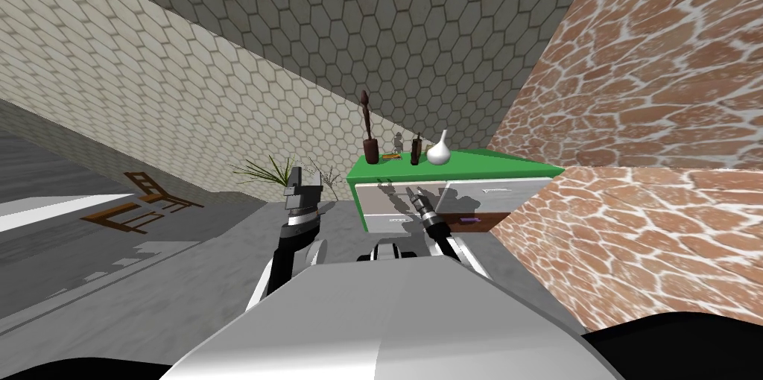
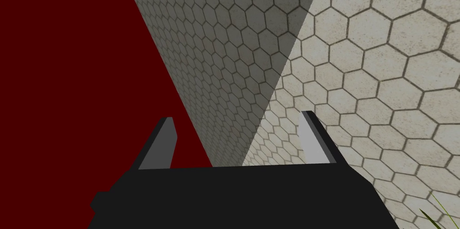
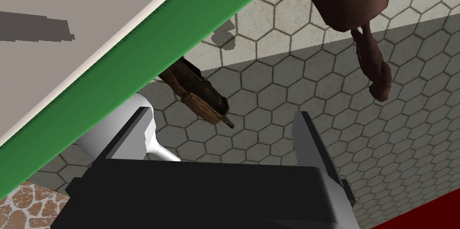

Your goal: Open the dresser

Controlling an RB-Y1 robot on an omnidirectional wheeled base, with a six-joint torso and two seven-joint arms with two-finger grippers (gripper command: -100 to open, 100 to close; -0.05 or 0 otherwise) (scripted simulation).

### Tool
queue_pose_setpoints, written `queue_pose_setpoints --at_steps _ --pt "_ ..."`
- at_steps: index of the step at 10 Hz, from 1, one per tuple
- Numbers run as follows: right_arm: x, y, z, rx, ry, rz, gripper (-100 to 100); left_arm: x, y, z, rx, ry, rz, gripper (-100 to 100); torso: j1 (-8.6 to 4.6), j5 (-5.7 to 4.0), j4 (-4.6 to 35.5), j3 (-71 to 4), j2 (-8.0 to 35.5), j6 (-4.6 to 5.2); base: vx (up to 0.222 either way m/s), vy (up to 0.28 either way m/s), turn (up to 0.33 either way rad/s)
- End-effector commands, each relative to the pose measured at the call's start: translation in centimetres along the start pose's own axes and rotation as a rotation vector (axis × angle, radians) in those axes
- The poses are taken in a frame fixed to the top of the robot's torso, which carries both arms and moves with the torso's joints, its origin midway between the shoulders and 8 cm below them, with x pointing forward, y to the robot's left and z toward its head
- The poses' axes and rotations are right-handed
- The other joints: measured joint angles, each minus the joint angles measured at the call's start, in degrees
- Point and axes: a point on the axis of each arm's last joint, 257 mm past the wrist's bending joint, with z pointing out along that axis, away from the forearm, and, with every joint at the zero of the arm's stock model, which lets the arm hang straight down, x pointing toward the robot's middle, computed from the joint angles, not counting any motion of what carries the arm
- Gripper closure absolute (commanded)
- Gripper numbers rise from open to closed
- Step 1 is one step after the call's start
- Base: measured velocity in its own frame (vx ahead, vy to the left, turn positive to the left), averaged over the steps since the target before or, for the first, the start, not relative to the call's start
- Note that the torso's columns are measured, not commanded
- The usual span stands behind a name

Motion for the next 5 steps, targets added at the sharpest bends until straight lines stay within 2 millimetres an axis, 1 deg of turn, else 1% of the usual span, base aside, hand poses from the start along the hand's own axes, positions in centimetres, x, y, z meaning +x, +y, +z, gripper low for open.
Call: queue_pose_setpoints --at_steps 1,2,4,5 --pt "2.2 -1.1 0.1 0.034 0.05 -0.1 -100 0.0 0.0 0.0 0.0 0.0 0.0 0 0.01 0.0 -0.01 -0.01 -0.02 -0.01 0.012 0.004 0.008" --pt "4.1 -1.9 0.1 0.061 0.095 -0.156 -100 0.0 0.0 0.0 0.0 0.0 0.0 0 0.01 0.0 -0.01 -0.02 -0.03 -0.01 0.016 0.003 0.01" --pt "4.1 -2.1 0.1 0.067 0.098 -0.191 -100 0.0 0.0 0.0 0.0 0.0 0.0 0 0.0 0.0 -0.01 -0.03 -0.04 0.0 0.011 0.003 0.003" --pt "6.0 -3.1 0.0 0.099 0.145 -0.257 -100 0.0 0.0 0.0 0.0 0.0 0.0 0 0.0 0.0 0.0 0.0 0.0 0.0 0.012 0.006 0.01"
